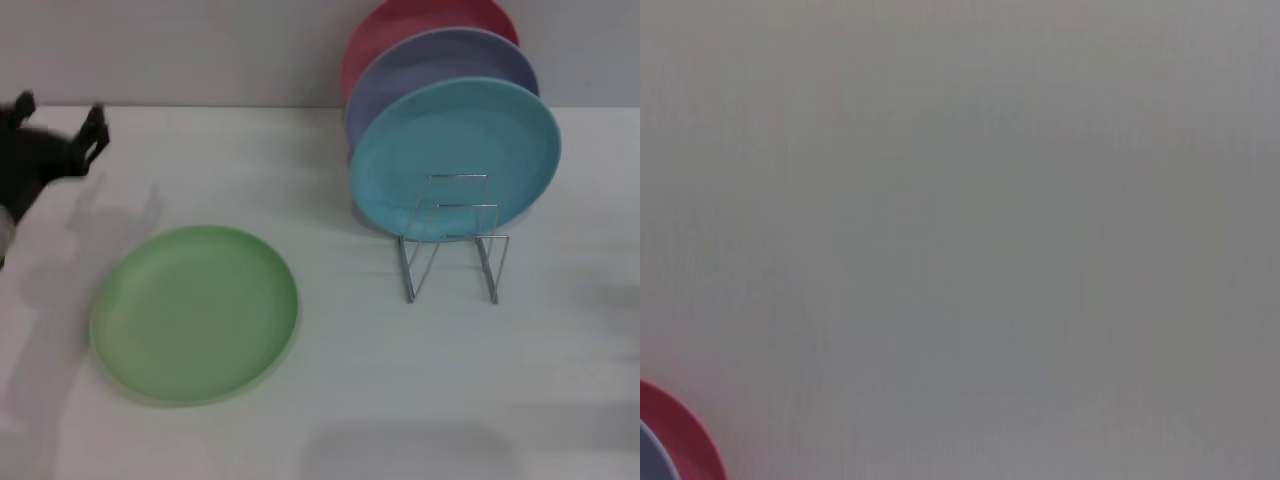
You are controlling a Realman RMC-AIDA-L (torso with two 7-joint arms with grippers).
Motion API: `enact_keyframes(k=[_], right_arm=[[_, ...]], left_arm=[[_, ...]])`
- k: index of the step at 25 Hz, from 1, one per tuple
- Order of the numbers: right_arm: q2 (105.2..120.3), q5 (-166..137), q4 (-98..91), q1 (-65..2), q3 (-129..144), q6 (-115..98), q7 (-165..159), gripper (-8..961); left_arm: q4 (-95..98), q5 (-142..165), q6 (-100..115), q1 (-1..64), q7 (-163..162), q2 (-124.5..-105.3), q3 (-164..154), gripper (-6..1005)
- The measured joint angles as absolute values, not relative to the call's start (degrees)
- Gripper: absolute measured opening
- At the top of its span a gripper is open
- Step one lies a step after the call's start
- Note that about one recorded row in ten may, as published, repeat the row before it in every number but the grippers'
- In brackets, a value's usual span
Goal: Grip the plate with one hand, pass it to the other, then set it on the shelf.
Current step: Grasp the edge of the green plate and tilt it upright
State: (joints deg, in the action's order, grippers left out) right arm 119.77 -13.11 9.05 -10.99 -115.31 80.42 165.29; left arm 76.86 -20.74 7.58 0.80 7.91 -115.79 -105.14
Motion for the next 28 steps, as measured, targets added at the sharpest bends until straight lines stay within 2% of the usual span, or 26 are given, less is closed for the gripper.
enact_keyframes(k=[1,2,3,4,6,7,10,28], right_arm=[[119.77,-13.1,9.0,-11.1,-115.3,80.4,165.3,825],[119.77,-13.2,9.0,-11.1,-115.3,80.4,165.3,825],[119.76,-13.2,9.0,-11.2,-115.3,80.4,165.3,825],[119.76,-13.2,9.0,-11.2,-115.3,80.4,165.3,825],[119.71,-13.3,9.0,-11.3,-115.3,80.4,165.3,825],[119.71,-13.3,9.0,-11.3,-115.3,80.4,165.3,825],[119.68,-13.1,9.1,-11.4,-115.6,80.2,165.2,826],[119.44,-13.3,8.6,-13.6,-115.7,79.5,165.2,825]], left_arm=[[82.4,-21.2,-3.1,1.1,7.9,-116.35,-102.5,761],[82.4,-21.2,-3.1,1.1,7.9,-116.35,-102.5,761],[89.1,-22.2,-20.7,3.0,8.0,-117.44,-98.1,762],[89.1,-22.2,-20.7,3.0,8.0,-117.44,-98.1,762],[91.8,-23.5,-35.4,6.4,8.1,-118.1,-94.0,762],[92.2,-25.0,-47.8,10.1,8.2,-118.16,-91.2,763],[91.9,-25.6,-56.9,12.8,8.3,-118.14,-90.1,764],[84.6,-22.1,-65.3,16.4,7.9,-118.17,-87.6,742]])
